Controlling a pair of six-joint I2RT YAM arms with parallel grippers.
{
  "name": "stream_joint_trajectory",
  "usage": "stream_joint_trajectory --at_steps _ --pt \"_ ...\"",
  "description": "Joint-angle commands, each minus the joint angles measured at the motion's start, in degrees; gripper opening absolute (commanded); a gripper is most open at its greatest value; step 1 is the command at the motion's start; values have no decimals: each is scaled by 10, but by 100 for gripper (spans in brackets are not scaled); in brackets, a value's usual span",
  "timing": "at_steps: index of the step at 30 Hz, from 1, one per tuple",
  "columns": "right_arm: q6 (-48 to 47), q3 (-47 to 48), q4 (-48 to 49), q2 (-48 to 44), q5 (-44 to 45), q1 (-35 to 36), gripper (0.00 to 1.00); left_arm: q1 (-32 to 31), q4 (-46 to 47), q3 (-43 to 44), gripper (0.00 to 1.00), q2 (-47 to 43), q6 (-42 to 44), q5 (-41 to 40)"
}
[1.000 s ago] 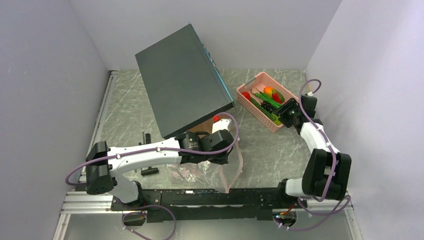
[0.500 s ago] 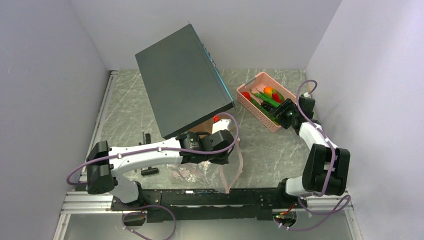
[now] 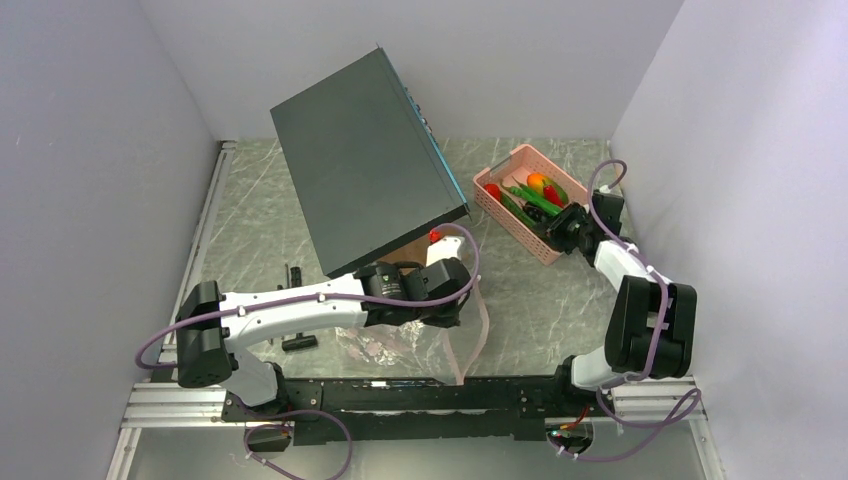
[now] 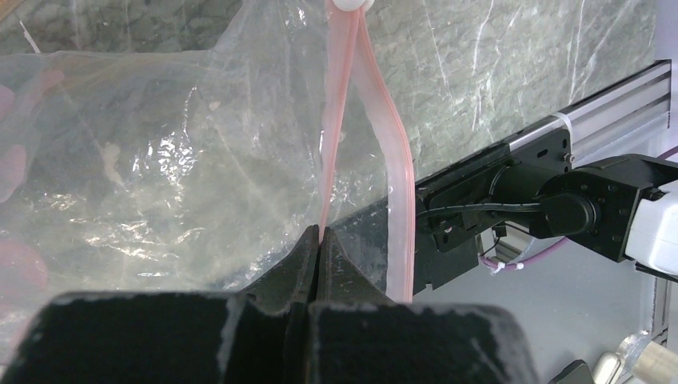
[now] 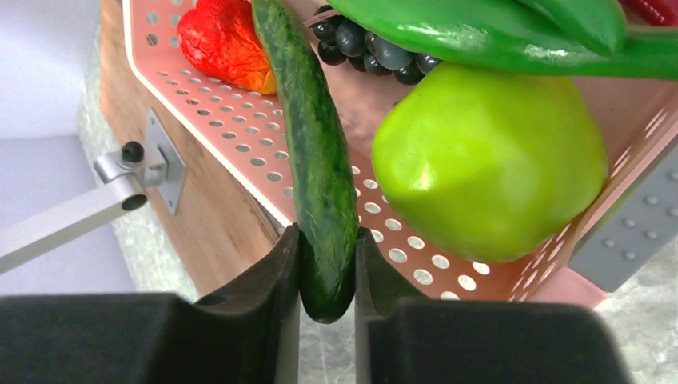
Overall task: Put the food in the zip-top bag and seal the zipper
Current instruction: Pick up the fake vegetable from the bin, then place the fake vegetable in the zipper food storage bag.
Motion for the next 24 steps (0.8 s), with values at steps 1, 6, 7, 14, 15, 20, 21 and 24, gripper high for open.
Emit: stream_joint_trajectory --at_steps 1,6,7,14,15,20,21,24 --pt "-10 44 -29 -30 10 6 3 0 1 23 0 2 -14 0" --pt "-30 109 -134 -91 69 21 0 0 17 0 0 -10 -34 5" --pt "-38 127 -165 -101 81 27 0 0 24 -8 0 -14 -39 7" --pt "-73 246 -356 -178 261 128 0 0 39 -31 0 -28 -63 13" --pt "-75 263 -385 -183 284 145 0 0 40 -34 0 -30 -66 15" --pt "-79 315 -512 -221 366 233 0 0 60 -57 0 -45 -81 15" --pt "-77 318 -537 -237 377 249 0 1 63 -61 0 -48 -83 12" --pt "-78 327 -601 -275 364 275 0 3 58 -58 0 -50 -86 -4"
